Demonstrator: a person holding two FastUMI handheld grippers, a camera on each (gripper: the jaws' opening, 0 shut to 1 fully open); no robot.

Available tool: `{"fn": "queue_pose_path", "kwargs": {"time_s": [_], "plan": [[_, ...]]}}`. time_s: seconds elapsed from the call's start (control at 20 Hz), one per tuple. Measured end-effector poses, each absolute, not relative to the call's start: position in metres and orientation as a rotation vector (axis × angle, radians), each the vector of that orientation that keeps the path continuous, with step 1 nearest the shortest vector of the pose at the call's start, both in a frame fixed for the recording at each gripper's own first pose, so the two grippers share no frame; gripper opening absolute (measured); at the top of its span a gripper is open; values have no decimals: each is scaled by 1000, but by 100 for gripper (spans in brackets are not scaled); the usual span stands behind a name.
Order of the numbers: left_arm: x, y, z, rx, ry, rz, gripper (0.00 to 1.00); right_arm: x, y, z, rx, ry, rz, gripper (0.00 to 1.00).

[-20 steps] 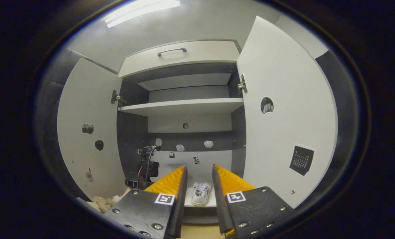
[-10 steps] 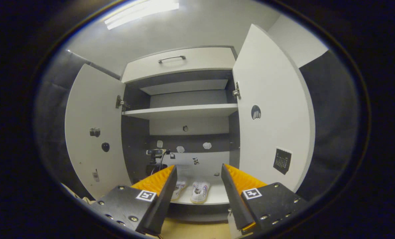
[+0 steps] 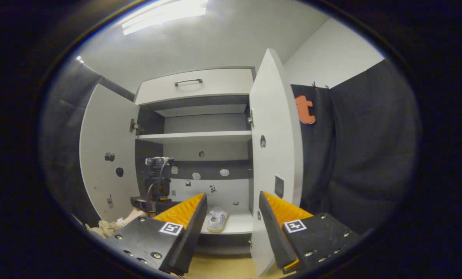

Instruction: Grab one shoe with the right hand and put it into the shoe cabinet, grab the other shoe with the left hand and put it into the shoe cabinet; then close the right door with the right hand and the left door with the left hand.

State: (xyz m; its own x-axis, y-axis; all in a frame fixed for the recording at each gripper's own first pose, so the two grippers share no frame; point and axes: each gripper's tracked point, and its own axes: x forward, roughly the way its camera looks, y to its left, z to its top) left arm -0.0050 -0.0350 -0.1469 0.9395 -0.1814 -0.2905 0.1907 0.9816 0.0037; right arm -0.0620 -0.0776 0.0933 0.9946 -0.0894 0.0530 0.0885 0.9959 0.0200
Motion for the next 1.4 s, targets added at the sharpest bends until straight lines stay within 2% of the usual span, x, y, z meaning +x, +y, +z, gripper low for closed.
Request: {"fn": "queue_pose_path", "kwargs": {"time_s": [0.2,0.25,0.3,0.4,0.55,0.75,0.8,0.9,1.2,1.25,1.3,1.35,1.4], "plan": [[-46,-48,-112,41,233,-220,97,-84,-123,96,-3,-55,-176,75],[-58,-50,-103,45,217,-228,97,-87,-137,95,-13,-52,-201,84],[-69,-53,-93,48,198,-236,97,-90,-151,93,-22,-48,-226,75],[-92,-53,-74,53,166,-239,99,-91,-175,89,-30,-39,-269,75],[-126,-50,-47,45,128,-238,96,-87,-205,79,-29,-23,-309,75],[-167,-40,-24,38,123,-229,97,-73,-217,64,-25,9,-286,75],[-177,-37,-20,39,123,-226,94,-70,-218,61,-24,17,-277,75],[-195,-33,-13,29,125,-228,96,-65,-218,55,-18,31,-255,79],[-234,-22,-3,4,131,-240,96,-55,-212,46,12,64,-197,80],[-242,-19,-2,0,134,-242,96,-55,-212,46,16,68,-189,80],[-248,-17,0,-8,136,-240,96,-54,-210,45,16,72,-180,75],[-255,-12,2,-17,140,-235,94,-53,-208,46,8,70,-172,79],[-262,-9,6,-24,136,-232,96,-53,-207,47,-7,66,-166,79]]}}
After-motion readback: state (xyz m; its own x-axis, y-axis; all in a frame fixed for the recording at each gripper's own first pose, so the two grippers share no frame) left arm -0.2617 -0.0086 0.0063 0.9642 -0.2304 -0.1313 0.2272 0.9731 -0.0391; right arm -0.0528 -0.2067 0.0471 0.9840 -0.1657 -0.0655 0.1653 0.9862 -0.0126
